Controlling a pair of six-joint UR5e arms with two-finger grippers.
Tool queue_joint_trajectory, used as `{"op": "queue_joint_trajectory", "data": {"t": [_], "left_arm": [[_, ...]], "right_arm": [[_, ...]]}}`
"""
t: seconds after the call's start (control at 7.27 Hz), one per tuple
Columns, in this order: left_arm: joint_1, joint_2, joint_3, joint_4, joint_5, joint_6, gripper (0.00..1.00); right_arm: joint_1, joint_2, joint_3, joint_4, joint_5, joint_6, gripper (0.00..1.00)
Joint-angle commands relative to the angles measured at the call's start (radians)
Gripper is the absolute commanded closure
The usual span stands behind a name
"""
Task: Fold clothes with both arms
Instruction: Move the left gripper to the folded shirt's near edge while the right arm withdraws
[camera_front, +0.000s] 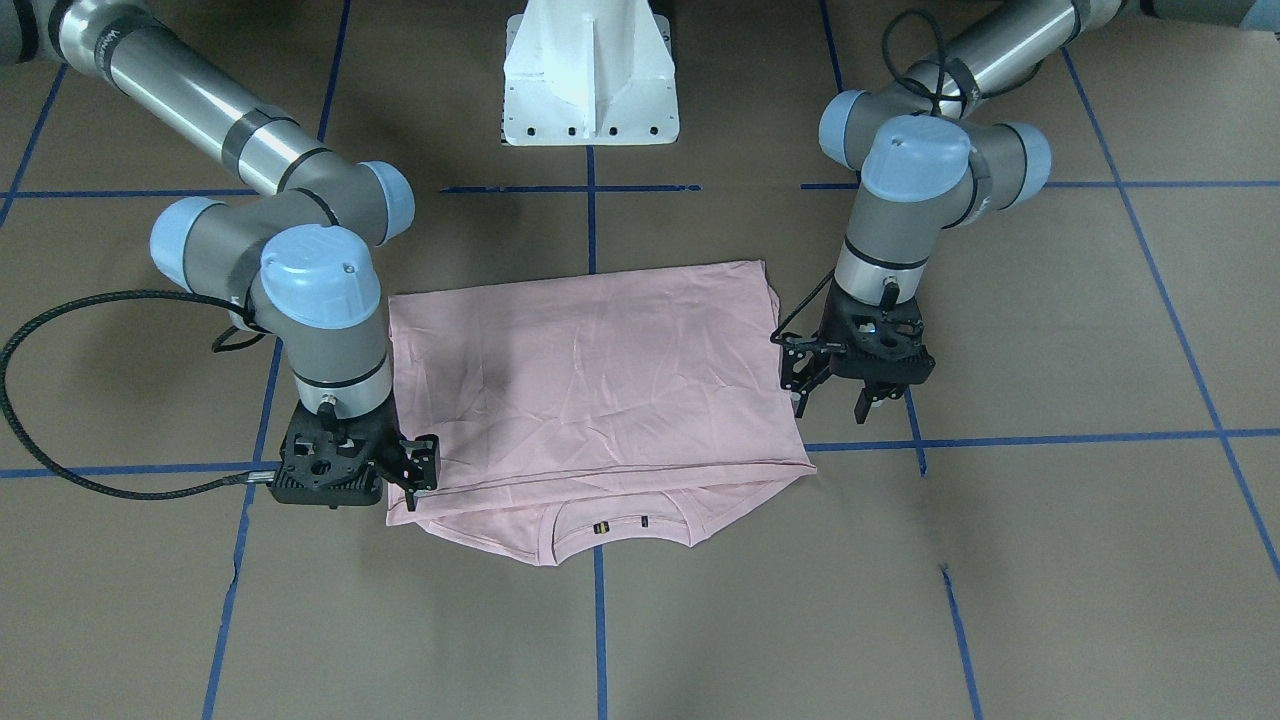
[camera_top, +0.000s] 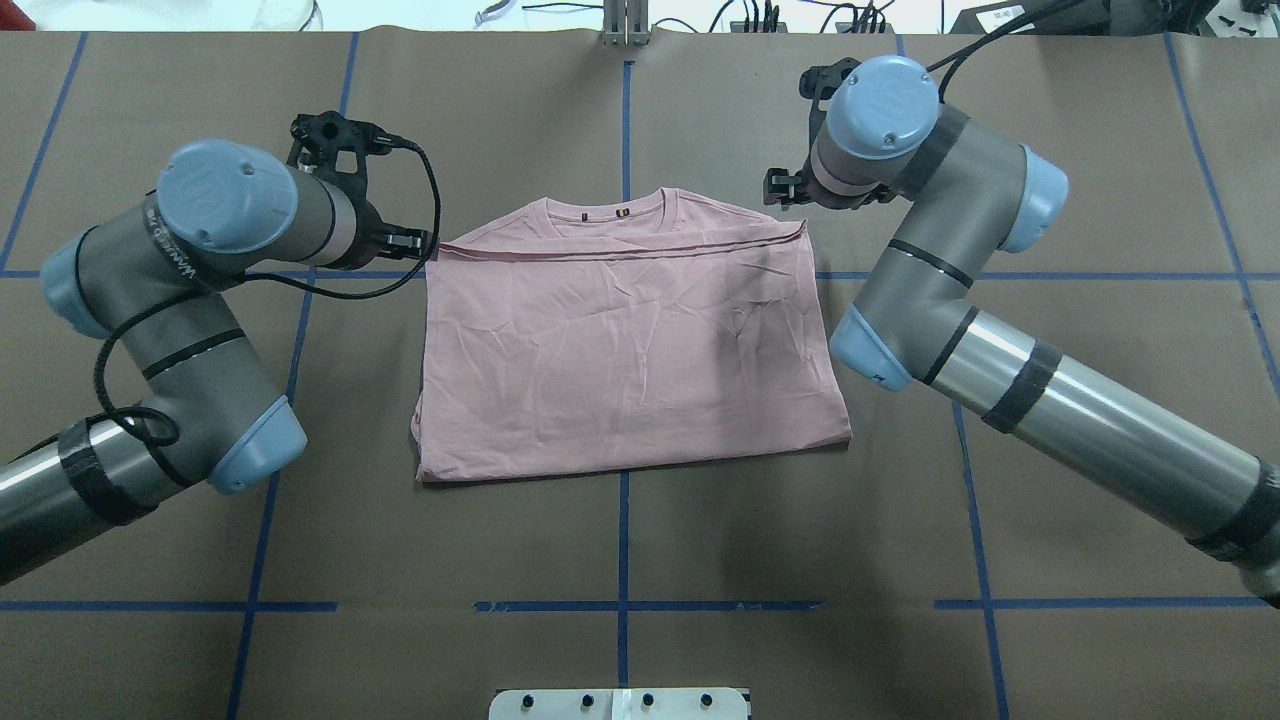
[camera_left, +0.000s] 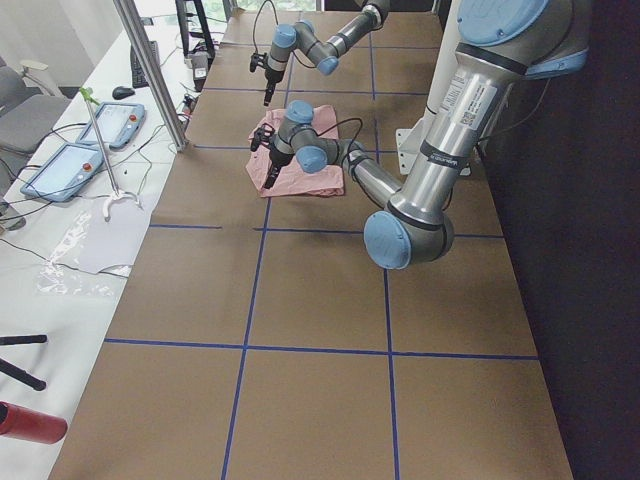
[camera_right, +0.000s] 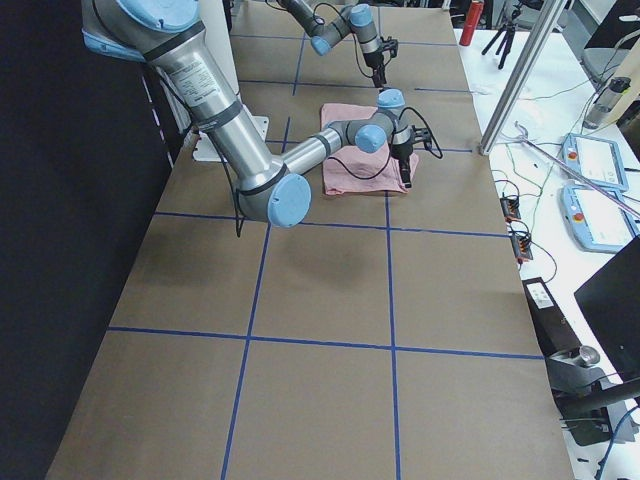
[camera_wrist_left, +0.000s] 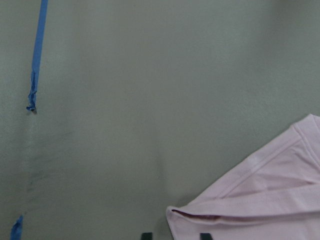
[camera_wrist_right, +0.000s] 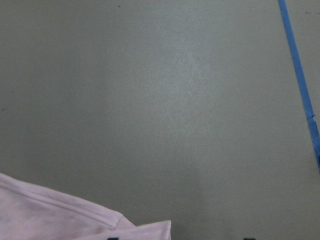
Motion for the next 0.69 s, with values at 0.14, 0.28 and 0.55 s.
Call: {"op": "queue_joint_trajectory", "data": {"t": [0.14, 0.28, 0.55], "left_arm": [[0.121, 0.147, -0.177, -0.018, -0.018, -0.208, 0.02], [0.190, 0.178, -0.208, -0.020, 0.027, -0.345, 0.37], [0.295, 0.185, -0.213, -0.018, 0.067, -0.433, 0.53]], "right_arm": [[0.044, -0.187, 0.264, -0.015, 0.123, -0.103, 0.00], [0.044, -0.188, 0.265, -0.015, 0.123, -0.101, 0.00], [0.044, -0.188, 0.266, -0.015, 0.121, -0.099, 0.00]]}}
